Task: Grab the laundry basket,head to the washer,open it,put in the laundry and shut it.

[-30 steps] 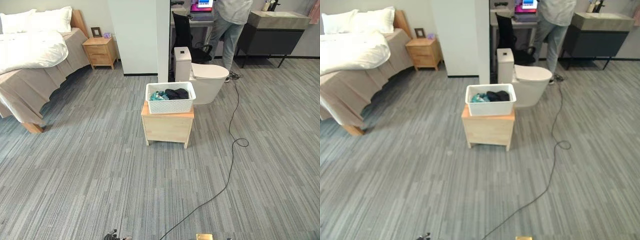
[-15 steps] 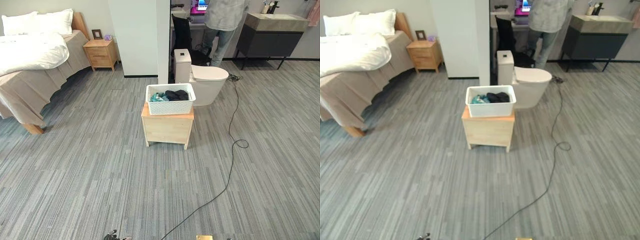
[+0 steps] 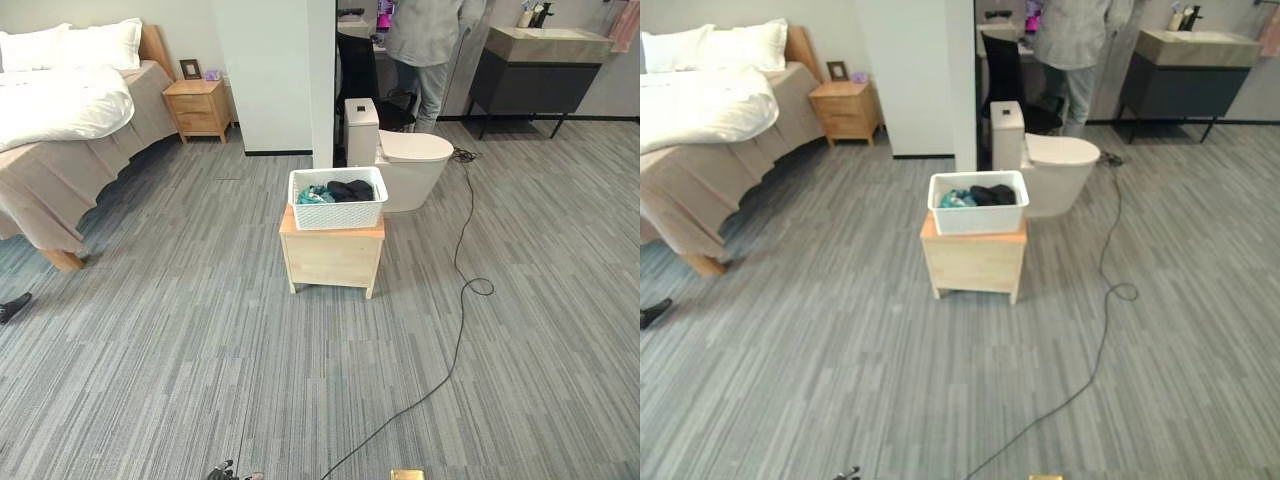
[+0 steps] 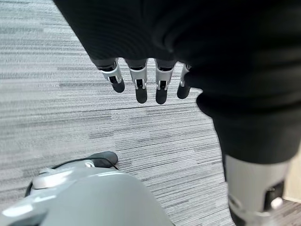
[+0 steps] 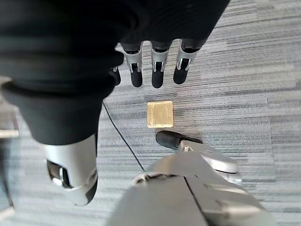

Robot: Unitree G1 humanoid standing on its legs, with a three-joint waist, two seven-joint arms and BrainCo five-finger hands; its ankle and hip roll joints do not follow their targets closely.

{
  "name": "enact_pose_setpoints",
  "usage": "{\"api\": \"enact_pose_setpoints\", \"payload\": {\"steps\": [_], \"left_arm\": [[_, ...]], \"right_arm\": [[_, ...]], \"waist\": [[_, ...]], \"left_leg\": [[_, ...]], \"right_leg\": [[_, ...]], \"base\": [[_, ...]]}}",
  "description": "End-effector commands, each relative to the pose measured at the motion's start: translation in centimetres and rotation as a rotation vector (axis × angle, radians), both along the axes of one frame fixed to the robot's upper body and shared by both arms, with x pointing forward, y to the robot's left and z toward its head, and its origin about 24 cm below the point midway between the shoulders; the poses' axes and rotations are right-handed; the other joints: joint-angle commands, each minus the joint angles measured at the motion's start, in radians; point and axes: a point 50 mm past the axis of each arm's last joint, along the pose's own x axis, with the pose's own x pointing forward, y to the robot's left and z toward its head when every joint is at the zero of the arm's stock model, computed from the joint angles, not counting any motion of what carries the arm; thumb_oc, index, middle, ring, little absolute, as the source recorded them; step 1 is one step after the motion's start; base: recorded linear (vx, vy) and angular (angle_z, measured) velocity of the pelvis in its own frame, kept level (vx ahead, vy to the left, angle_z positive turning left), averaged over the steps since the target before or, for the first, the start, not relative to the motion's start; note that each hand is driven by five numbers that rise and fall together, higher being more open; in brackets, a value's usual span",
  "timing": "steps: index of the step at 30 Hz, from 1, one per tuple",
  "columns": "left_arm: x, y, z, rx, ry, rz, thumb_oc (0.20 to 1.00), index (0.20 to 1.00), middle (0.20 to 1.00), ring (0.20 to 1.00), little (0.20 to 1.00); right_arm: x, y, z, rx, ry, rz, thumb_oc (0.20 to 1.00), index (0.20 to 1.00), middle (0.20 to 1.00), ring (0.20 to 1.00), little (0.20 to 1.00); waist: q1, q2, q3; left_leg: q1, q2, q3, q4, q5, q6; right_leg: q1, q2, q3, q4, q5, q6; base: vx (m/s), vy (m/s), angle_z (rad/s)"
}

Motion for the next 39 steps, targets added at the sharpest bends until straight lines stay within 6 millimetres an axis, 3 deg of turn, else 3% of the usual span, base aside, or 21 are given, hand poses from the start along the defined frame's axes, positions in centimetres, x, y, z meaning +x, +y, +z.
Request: {"api": "enact_pose_setpoints", "payload": {"steps": [1,3,4,6,10,11,13,17,18,20,21,22,23,24,25,27,28,30,35,37,39], "left_arm": [[2.3,1.5,0.7,0.023,-0.077,0.067,1.000,1.000,1.000,1.000,1.000],[2.7,1.6,0.9,0.021,-0.092,0.079,1.000,1.000,1.000,1.000,1.000],[2.7,1.6,0.9,0.021,-0.092,0.079,1.000,1.000,1.000,1.000,1.000],[3.4,1.3,1.0,0.015,-0.110,0.082,1.000,1.000,1.000,1.000,1.000],[3.4,1.3,1.0,0.016,-0.110,0.072,1.000,1.000,1.000,1.000,1.000],[3.2,1.2,0.9,0.016,-0.106,0.076,1.000,1.000,1.000,1.000,1.000],[3.2,1.3,0.9,0.020,-0.106,0.089,1.000,1.000,1.000,1.000,1.000],[2.3,2.0,0.8,0.027,-0.080,0.133,1.000,1.000,1.000,1.000,1.000],[2.0,2.6,0.9,0.043,-0.071,0.135,1.000,1.000,1.000,1.000,1.000],[2.4,3.5,1.2,0.062,-0.081,0.133,1.000,1.000,1.000,1.000,1.000],[2.4,3.5,1.2,0.062,-0.081,0.133,1.000,1.000,1.000,1.000,1.000],[3.0,3.7,1.4,0.068,-0.099,0.132,1.000,1.000,1.000,1.000,1.000],[4.4,3.9,2.0,0.067,-0.159,0.132,1.000,1.000,1.000,1.000,1.000],[4.4,3.9,2.0,0.067,-0.159,0.132,1.000,1.000,1.000,1.000,1.000],[5.1,3.7,2.3,0.063,-0.192,0.124,1.000,1.000,1.000,1.000,1.000],[5.8,3.6,2.6,0.056,-0.226,0.113,1.000,1.000,1.000,1.000,1.000],[5.8,3.6,2.6,0.056,-0.226,0.113,1.000,1.000,1.000,1.000,1.000],[5.9,3.2,2.6,0.053,-0.243,0.086,1.000,1.000,1.000,1.000,1.000],[6.1,3.1,2.7,0.058,-0.254,0.064,1.000,1.000,1.000,1.000,1.000],[6.1,3.0,2.7,0.057,-0.254,0.064,1.000,1.000,1.000,1.000,1.000],[5.5,3.1,2.5,0.060,-0.234,0.048,1.000,1.000,1.000,1.000,1.000]], "right_arm": [[2.4,-0.1,0.3,0.017,-0.081,-0.048,1.000,1.000,1.000,1.000,1.000],[3.3,-0.3,0.6,0.011,-0.109,-0.039,1.000,1.000,1.000,1.000,1.000],[3.3,-0.3,0.6,0.011,-0.109,-0.039,1.000,1.000,1.000,1.000,1.000],[4.4,-1.1,1.0,-0.012,-0.142,-0.038,1.000,1.000,1.000,1.000,1.000],[4.7,-1.7,1.3,-0.025,-0.150,-0.061,1.000,1.000,1.000,1.000,1.000],[5.0,-1.8,1.4,-0.028,-0.161,-0.069,1.000,1.000,1.000,1.000,1.000],[5.2,-1.7,1.4,-0.026,-0.165,-0.072,1.000,1.000,1.000,1.000,1.000],[4.9,-0.9,1.1,-0.004,-0.156,-0.064,1.000,1.000,1.000,1.000,1.000],[4.5,-0.3,0.8,0.012,-0.145,-0.052,1.000,1.000,1.000,1.000,1.000],[4.8,0.1,0.8,0.034,-0.157,-0.057,1.000,1.000,1.000,1.000,1.000],[4.8,0.1,0.8,0.034,-0.157,-0.057,1.000,1.000,1.000,1.000,1.000],[5.2,0.1,0.9,0.037,-0.168,-0.052,1.000,1.000,1.000,1.000,1.000],[6.4,0.3,1.2,0.036,-0.202,-0.014,1.000,1.000,1.000,1.000,1.000],[6.3,0.3,1.2,0.036,-0.202,-0.014,1.000,1.000,1.000,1.000,1.000],[7.1,0.4,1.5,0.038,-0.237,-0.012,1.000,1.000,1.000,1.000,1.000],[7.6,0.2,1.8,0.035,-0.266,-0.017,1.000,1.000,1.000,1.000,1.000],[7.6,0.2,1.8,0.035,-0.266,-0.017,1.000,1.000,1.000,1.000,1.000],[7.7,-0.4,2.0,0.023,-0.290,-0.049,1.000,1.000,1.000,1.000,1.000],[7.0,-2.1,2.4,0.001,-0.311,-0.150,1.000,1.000,1.000,1.000,1.000],[6.9,-2.2,2.4,0.000,-0.311,-0.150,1.000,1.000,1.000,1.000,1.000],[5.1,-3.3,2.2,-0.021,-0.263,-0.183,1.000,1.000,1.000,1.000,1.000]], "waist": [[0.010,-0.038,0.066],[0.020,-0.051,0.103],[0.017,-0.050,0.101],[0.018,-0.050,0.138],[0.027,-0.051,0.135],[0.040,-0.039,0.125],[0.058,-0.039,0.120],[0.080,-0.046,0.100],[0.088,-0.077,0.093],[0.092,-0.098,0.093],[0.092,-0.098,0.093],[0.086,-0.099,0.105],[0.062,-0.078,0.140],[0.062,-0.078,0.140],[0.053,-0.060,0.153],[0.034,-0.042,0.170],[0.033,-0.042,0.172],[0.013,-0.048,0.175],[-0.048,-0.072,0.174],[-0.046,-0.068,0.177],[-0.074,-0.069,0.166]], "left_leg": [[-0.099,0.094,-0.034,0.086,0.038,-0.087],[-0.218,0.083,-0.054,0.266,0.055,-0.093],[-0.227,0.084,-0.057,0.276,0.051,-0.093],[-0.370,0.067,-0.067,0.453,0.115,-0.079],[-0.428,0.066,-0.012,0.332,0.099,-0.067],[-0.444,0.063,-0.012,0.203,0.134,-0.070],[-0.486,0.059,-0.013,0.126,0.152,-0.074],[-0.481,0.064,0.005,0.129,0.183,-0.065],[-0.512,0.030,0.009,0.213,0.162,-0.045],[-0.481,-0.004,0.019,0.239,0.103,0.002],[-0.481,-0.004,0.019,0.239,0.103,0.002],[-0.460,-0.026,0.025,0.246,0.075,0.022],[-0.404,-0.041,0.025,0.241,0.035,0.061],[-0.405,-0.040,0.025,0.241,0.035,0.061],[-0.333,-0.041,0.029,0.218,0.004,0.073],[-0.259,-0.032,0.025,0.174,0.007,0.067],[-0.257,-0.032,0.024,0.174,0.007,0.067],[-0.196,-0.033,0.025,0.158,-0.028,0.044],[-0.074,-0.074,-0.039,0.155,-0.127,0.034],[-0.070,-0.069,-0.037,0.156,-0.131,0.034],[0.044,-0.069,-0.086,0.143,-0.200,0.029]], "right_leg": [[0.037,-0.023,0.053,0.009,-0.087,0.047],[0.034,-0.025,0.056,0.009,-0.085,0.031],[0.030,-0.023,0.054,0.009,-0.085,0.031],[0.032,-0.016,0.040,0.009,-0.104,0.016],[0.034,-0.019,0.034,0.009,-0.128,0.021],[0.038,-0.005,0.039,0.009,-0.154,0.027],[0.060,-0.004,0.044,0.009,-0.188,0.036],[0.133,-0.019,0.054,0.009,-0.218,0.055],[0.163,-0.056,0.053,0.035,-0.202,0.061],[0.097,-0.088,0.081,0.236,-0.197,0.067],[0.096,-0.088,0.082,0.236,-0.197,0.067],[0.039,-0.103,0.090,0.364,-0.138,0.081],[-0.091,-0.119,0.104,0.614,-0.020,0.087],[-0.091,-0.119,0.104,0.614,-0.020,0.087],[-0.161,-0.156,0.046,0.686,0.011,0.101],[-0.213,-0.165,-0.041,0.595,-0.033,0.074],[-0.209,-0.165,-0.043,0.594,-0.033,0.074],[-0.213,-0.162,-0.083,0.362,-0.049,0.080],[-0.318,-0.151,0.110,0.052,0.079,0.146],[-0.312,-0.146,0.110,0.050,0.079,0.145],[-0.358,-0.141,0.140,0.022,0.110,0.161]], "base": [[-0.08,-0.179,-0.05],[-0.08,-0.114,-0.03],[-0.06,-0.066,0.01],[0.02,-0.049,-0.18],[0.20,0.070,-0.01],[0.18,0.090,0.04],[0.34,0.143,0.09],[0.47,0.204,-0.05],[0.62,0.318,-0.55],[0.48,0.264,-0.83],[0.28,0.195,-0.75],[0.29,0.301,-0.35],[0.29,0.301,0.07],[0.44,0.320,0.44],[0.24,0.128,0.50],[0.40,0.081,0.24],[0.53,-0.042,0.14],[0.44,-0.119,0.27],[0.42,-0.118,0.12],[0.29,-0.078,0.55],[0.61,-0.184,0.48]]}}
